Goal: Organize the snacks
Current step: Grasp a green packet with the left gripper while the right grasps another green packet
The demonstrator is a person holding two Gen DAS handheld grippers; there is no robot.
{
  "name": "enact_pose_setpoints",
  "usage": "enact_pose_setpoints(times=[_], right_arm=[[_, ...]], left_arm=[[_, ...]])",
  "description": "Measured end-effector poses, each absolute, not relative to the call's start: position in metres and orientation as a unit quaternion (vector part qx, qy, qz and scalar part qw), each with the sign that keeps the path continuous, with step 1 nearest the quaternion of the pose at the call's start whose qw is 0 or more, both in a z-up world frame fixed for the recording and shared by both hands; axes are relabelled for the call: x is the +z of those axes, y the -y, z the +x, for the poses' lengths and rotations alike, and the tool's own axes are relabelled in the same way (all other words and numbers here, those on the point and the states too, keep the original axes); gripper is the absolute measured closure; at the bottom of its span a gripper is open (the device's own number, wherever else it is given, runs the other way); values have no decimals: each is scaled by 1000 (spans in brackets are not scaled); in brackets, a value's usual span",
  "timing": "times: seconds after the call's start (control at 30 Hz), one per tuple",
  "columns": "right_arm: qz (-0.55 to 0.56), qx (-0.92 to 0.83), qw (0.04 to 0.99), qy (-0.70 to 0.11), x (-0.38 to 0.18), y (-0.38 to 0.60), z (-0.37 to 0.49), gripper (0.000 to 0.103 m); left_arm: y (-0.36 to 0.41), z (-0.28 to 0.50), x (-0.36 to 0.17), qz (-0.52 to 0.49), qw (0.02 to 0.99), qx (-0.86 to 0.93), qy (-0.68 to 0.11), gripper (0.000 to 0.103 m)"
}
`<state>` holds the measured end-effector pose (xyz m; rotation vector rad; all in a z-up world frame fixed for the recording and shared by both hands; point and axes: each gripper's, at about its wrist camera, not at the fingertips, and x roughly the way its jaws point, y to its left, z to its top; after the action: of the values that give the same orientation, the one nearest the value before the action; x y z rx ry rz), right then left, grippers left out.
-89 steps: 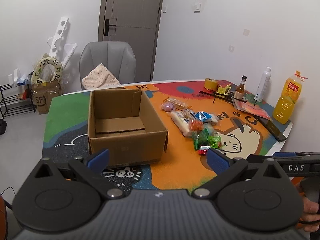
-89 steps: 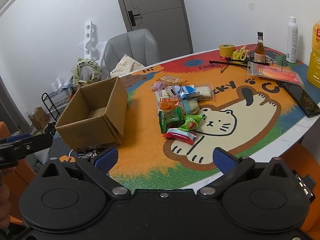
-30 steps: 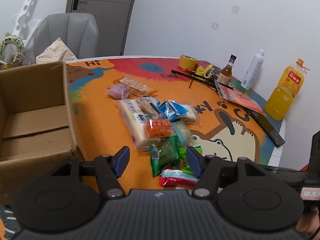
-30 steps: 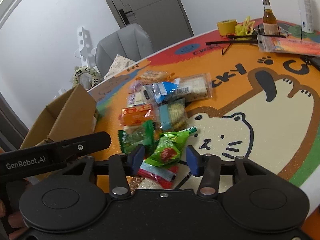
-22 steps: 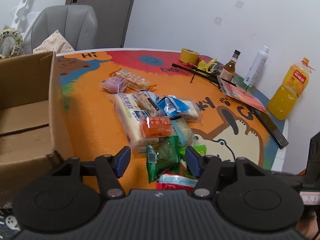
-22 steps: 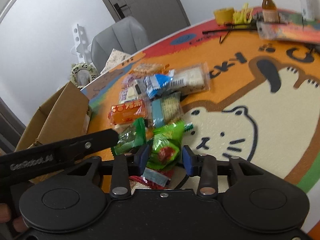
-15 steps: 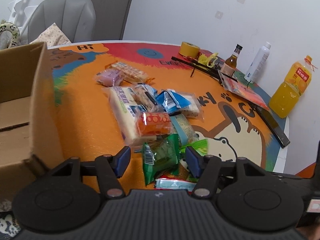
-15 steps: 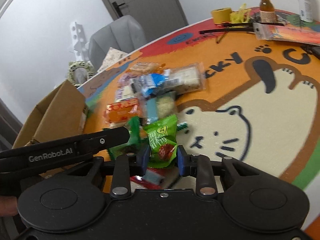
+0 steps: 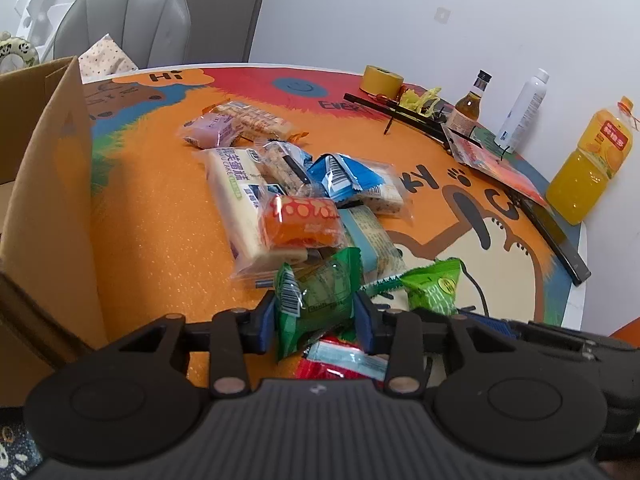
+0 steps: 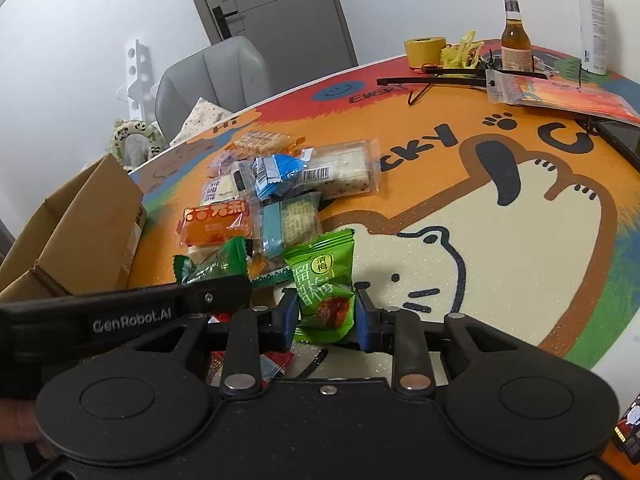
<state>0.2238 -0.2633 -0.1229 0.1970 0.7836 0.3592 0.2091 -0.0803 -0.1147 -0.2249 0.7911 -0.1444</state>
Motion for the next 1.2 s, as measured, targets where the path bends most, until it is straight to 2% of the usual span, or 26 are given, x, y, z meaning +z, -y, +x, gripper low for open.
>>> enact_pose_setpoints(times=[0.5, 1.2], right_arm=[[124, 195, 913, -337, -95, 257, 210, 77], [132, 257, 912, -291, -54, 195, 192, 77]], left_arm=[[70, 180, -73, -104, 937, -70, -327, 67], [3, 132, -19, -110, 958, -3, -264, 67]])
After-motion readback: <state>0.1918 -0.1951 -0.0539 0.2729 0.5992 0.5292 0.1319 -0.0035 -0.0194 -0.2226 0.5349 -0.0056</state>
